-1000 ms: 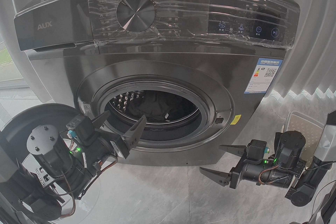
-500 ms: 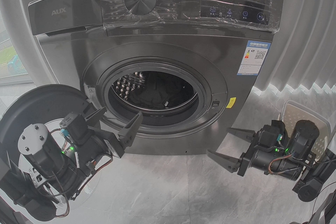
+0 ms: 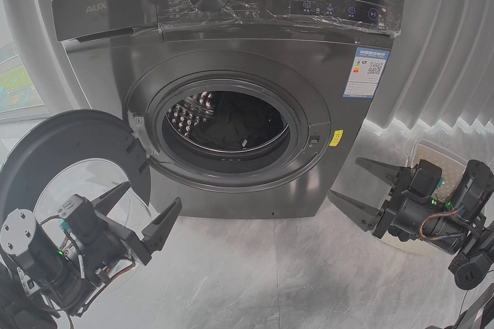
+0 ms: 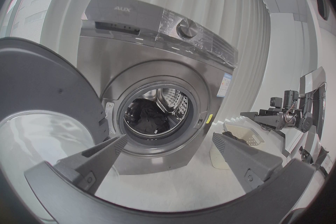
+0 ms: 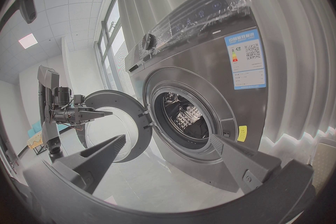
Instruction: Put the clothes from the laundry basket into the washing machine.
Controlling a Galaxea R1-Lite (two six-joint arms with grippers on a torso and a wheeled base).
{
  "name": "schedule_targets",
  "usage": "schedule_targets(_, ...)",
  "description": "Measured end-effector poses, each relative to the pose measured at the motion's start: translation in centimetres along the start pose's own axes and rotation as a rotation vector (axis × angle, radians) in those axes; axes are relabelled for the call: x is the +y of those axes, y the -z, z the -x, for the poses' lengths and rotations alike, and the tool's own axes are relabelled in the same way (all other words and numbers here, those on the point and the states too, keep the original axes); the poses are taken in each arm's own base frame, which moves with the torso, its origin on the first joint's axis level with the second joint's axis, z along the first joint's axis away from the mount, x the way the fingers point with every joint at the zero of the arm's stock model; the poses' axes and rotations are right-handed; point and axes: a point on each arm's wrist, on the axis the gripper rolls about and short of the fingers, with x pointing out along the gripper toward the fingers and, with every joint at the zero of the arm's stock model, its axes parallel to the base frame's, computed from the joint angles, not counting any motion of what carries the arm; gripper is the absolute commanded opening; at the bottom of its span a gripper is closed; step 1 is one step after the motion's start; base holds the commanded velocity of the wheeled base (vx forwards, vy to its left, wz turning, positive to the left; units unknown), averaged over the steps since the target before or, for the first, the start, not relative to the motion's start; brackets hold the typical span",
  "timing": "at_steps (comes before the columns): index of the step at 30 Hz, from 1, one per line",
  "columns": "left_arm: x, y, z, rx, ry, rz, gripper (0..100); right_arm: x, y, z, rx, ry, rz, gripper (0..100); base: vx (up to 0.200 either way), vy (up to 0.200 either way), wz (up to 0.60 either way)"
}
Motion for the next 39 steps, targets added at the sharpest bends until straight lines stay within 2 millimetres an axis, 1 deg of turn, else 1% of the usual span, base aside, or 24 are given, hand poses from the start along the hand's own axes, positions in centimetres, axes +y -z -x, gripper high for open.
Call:
schedule_targets(6, 0.4, -0.9, 1.8, -0.021, -0.004, -0.003, 100, -0.2, -1.2, 1.6, -0.044, 0.031, 0.021, 100, 0.0, 0.0, 0.0)
schedule_targets(12, 0.9, -1.1, 3.4, 0.022, -0.013, -0.033, 100, 0.0, -2.1, 3.3, -0.081, 0.05, 0.036, 100, -0.2, 0.0, 0.0)
schedule_targets(17, 1.3, -1.5, 5.3, 0.043, -0.016, -0.044, 100, 0.2, -2.5, 5.0, -0.096, 0.07, 0.044, 100, 0.0, 0.0, 0.0)
schedule_targets(20, 1.8, -1.8, 6.8, 0.039, -0.019, -0.045, 100, 0.3, -2.7, 5.9, -0.106, 0.082, 0.051, 100, -0.133, 0.0, 0.0)
schedule_targets(24, 2.7, -1.7, 9.0, 0.065, -0.05, -0.061, 100, 0.4, -3.0, 7.3, -0.127, 0.108, 0.068, 100, -0.2, 0.0, 0.0)
schedule_targets(30, 3.9, -1.5, 12.5, 0.028, -0.099, -0.07, 100, 0.4, -3.7, 9.9, -0.161, 0.178, 0.111, 100, 0.0, 0.0, 0.0)
schedule_targets(36, 4.6, -0.8, 15.3, -0.018, -0.184, -0.077, 100, 0.6, -5.0, 12.6, -0.23, 0.279, 0.178, 100, -0.2, 0.0, 0.0)
schedule_targets(39, 4.8, -0.3, 16.4, -0.042, -0.223, -0.077, 100, 1.0, -5.6, 14.0, -0.264, 0.32, 0.205, 100, 0.0, 0.0, 0.0)
